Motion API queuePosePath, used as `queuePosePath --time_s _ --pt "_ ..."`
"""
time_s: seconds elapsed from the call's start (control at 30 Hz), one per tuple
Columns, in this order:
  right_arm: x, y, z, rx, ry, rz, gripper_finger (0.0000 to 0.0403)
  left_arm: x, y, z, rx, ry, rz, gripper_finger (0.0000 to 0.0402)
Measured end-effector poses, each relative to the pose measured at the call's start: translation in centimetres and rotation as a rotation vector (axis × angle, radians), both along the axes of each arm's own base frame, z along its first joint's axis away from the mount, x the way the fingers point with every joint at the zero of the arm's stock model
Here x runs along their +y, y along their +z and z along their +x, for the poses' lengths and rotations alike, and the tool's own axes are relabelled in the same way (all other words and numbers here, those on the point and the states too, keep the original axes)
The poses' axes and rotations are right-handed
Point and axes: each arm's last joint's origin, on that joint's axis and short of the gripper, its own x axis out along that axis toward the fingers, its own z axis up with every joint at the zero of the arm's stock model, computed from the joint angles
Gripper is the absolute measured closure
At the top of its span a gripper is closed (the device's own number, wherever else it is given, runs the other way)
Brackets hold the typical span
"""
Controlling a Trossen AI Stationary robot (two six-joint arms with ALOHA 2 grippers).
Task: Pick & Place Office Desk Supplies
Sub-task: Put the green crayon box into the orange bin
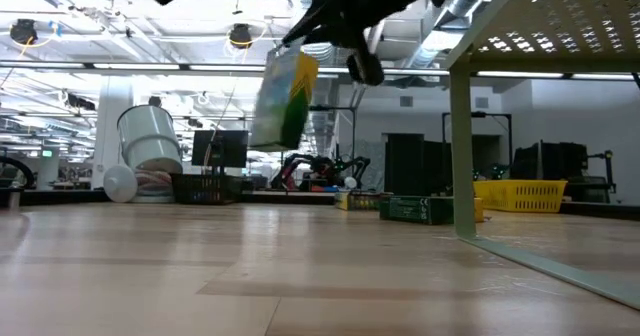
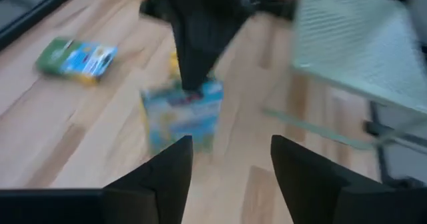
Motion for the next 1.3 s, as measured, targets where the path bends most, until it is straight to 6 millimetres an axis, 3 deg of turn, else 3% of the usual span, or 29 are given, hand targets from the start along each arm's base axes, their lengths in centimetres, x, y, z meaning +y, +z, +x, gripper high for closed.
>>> queuePosePath --time_s 0.27,0.4,0.6,0.83,1.3 --pt "2.5 3.2 0.0 -0.023 0.325 -0.019 0.0403 1.6 2.9 -1.8 -0.069 -0.247 0.022 0.0179" --pt "3.1 5.3 0.2 -0.101 0.43 -0.003 0.0403 2.1 4.2 -1.5 -0.093 -0.337 0.019 0.0182" --pt "3.7 7.1 0.3 -0.164 0.506 0.029 0.0403 2.0 5.2 -0.1 -0.105 -0.429 -0.013 0.019" --pt "3.5 7.0 0.4 -0.142 0.407 -0.001 0.0403 1.2 4.6 1.4 -0.063 -0.455 -0.023 0.0208" --pt "4.9 5.9 -0.1 -0.024 0.287 -0.16 0.0403 0.5 3.2 0.7 0.055 -0.384 -0.105 0.0229"
